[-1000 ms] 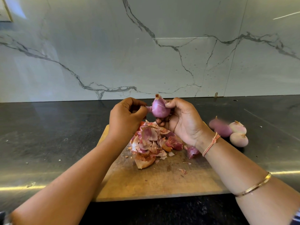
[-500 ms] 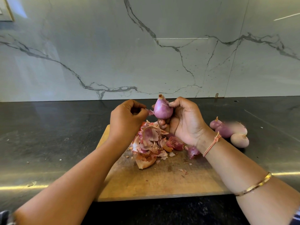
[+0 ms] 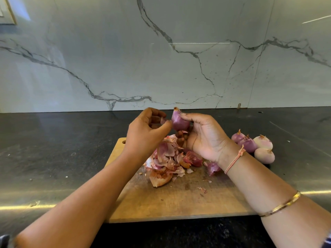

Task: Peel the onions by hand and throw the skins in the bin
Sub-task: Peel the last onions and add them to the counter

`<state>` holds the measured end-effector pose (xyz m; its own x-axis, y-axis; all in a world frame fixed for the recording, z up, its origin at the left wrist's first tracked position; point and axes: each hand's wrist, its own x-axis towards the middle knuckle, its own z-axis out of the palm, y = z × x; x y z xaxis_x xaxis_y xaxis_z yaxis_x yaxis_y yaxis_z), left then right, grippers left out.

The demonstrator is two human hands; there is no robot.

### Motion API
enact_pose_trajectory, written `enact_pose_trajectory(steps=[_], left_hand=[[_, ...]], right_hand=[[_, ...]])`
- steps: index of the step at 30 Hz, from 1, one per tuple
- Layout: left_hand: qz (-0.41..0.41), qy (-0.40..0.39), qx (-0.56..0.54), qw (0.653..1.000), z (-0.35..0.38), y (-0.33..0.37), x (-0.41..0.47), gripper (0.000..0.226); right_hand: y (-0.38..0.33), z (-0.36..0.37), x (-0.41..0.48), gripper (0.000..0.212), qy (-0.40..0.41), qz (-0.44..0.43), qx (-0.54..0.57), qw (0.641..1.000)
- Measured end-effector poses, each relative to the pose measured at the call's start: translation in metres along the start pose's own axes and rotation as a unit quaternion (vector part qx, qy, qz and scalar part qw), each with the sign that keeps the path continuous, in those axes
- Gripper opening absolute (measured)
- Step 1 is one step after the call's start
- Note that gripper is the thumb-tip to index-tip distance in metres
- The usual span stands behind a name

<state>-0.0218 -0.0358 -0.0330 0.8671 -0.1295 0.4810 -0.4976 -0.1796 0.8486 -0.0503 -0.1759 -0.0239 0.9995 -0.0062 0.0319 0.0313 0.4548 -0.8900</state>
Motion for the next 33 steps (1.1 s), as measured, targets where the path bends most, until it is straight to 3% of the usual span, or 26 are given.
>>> enact_pose_trajectory(steps=[2, 9, 13, 18, 22, 33], left_hand=[[0.02, -0.008, 0.025, 0.999, 0.001, -0.002, 0.0, 0.012], [0.047, 0.003, 0.053, 0.998, -0.001, -0.003, 0.003, 0.027], [0.057, 0.019, 0.083, 0.995, -0.002, -0.005, 0.004, 0.027], [0.04, 0.035, 0.112, 0.992, -0.005, -0.009, 0.006, 0.019], [-0.003, 0.048, 0.081, 0.996, -0.012, -0.011, 0.012, 0.021], [0.038, -0.023, 0.014, 0.999, -0.003, 0.002, -0.001, 0.006]], right_hand=[[0.001, 0.001, 0.001, 0.009, 0.011, -0.019, -0.011, 1.0], [0.002, 0.006, 0.0, 0.016, 0.015, -0.062, -0.028, 0.998], [0.002, 0.006, -0.002, 0.003, 0.005, -0.062, -0.029, 0.998], [-0.001, 0.005, -0.004, 0.012, -0.005, -0.051, -0.014, 0.999], [-0.005, 0.004, -0.005, 0.022, -0.017, -0.041, 0.008, 0.999], [-0.002, 0.003, -0.003, 0.02, 0.004, -0.036, -0.035, 0.999]])
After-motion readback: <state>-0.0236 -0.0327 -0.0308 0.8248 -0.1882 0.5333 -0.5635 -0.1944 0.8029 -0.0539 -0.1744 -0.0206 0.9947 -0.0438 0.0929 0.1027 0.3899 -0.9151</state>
